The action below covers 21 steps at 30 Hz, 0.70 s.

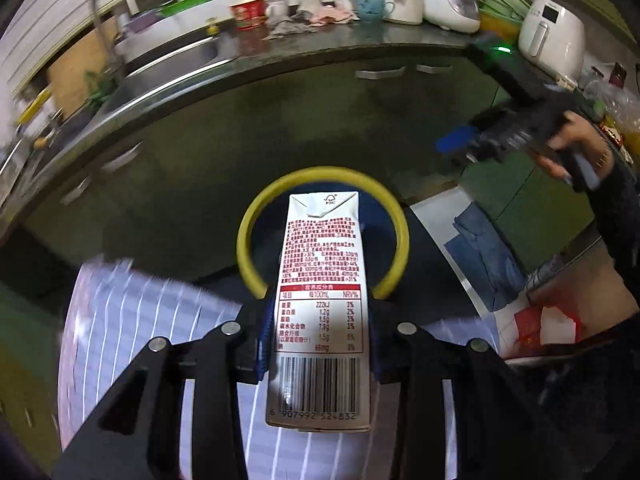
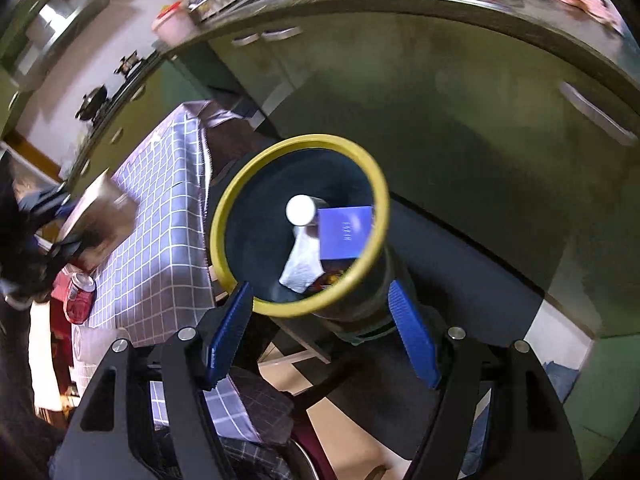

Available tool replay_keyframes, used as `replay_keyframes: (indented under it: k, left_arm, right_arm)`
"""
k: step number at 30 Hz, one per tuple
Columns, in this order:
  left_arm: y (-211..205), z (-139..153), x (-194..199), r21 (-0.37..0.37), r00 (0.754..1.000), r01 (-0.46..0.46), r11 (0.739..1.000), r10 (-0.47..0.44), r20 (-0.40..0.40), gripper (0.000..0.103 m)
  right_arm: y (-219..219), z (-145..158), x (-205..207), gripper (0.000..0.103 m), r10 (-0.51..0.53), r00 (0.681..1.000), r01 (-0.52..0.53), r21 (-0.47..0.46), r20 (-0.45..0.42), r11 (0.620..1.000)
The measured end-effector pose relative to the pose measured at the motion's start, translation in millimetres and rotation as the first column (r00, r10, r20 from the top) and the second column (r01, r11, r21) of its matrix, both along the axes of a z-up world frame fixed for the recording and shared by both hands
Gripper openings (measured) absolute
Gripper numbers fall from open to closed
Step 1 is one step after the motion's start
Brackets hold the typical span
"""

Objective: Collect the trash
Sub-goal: 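Carry the carton over the bin and release it with the left gripper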

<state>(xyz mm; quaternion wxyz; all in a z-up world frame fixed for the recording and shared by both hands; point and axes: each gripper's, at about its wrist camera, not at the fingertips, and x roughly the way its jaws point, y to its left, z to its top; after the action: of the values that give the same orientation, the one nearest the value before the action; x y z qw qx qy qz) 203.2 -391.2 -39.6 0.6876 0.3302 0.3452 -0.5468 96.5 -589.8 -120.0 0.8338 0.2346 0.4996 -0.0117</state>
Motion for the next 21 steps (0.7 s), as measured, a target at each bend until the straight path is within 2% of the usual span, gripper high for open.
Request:
replay_keyframes:
  k: [2,3,4,6,9,12,16,18,21]
  left_arm:
    - [-30,-6,7,-0.003,1.0,0.008,1.0,-0.008,-0.006,0.036]
    - [-42,-8,10,-0.001,1.0,0.006,1.0,-0.006,0.001,0.039]
    - [-55,-11,13,0.001,1.0,-0.007,1.0,0.007,0.018,0.054]
    - [-69,-12,16,-0.006,0.999,-0.019,1.0,0.019,0.028,0.069]
    - [-71,-6,20,-0.029,0.999,-0.044,0.999,0.045,0.02,0.07]
    - [-50,6,20,-0.054,0.997,-0.075,0.996,0.077,0.024,0.072]
    - [0,27,19,-0.116,0.989,-0.143,0.983,0.147,0.026,0.08]
    - [31,38,17,-0.154,0.98,-0.191,0.97,0.197,0.025,0.082]
    - [88,54,11,-0.207,0.956,-0.285,0.936,0.294,0.016,0.084]
  right_arm:
    - [-6,0,-11,0.07,-0.017,1.0,0.017,0.004,0.005,1.0]
    - [-8,0,-16,0.07,-0.021,1.0,0.021,0.007,0.006,1.0]
    - [-9,-1,-18,0.071,-0.024,1.0,0.024,0.009,0.006,1.0]
    - [-11,-2,-24,0.071,-0.03,1.0,0.03,0.011,0.005,0.999]
    - [-14,-3,-28,0.071,-0.031,0.999,0.031,0.011,0.008,0.999]
    - [-15,-3,-29,0.071,-0.03,0.999,0.03,0.015,0.013,0.999]
    - [-2,-2,-17,0.071,0.004,1.0,-0.004,0.015,0.014,1.0]
    - [13,0,-5,0.071,0.049,0.999,-0.049,0.008,0.009,0.999]
    - [48,8,20,0.071,0.152,0.988,-0.152,-0.013,0.012,0.988]
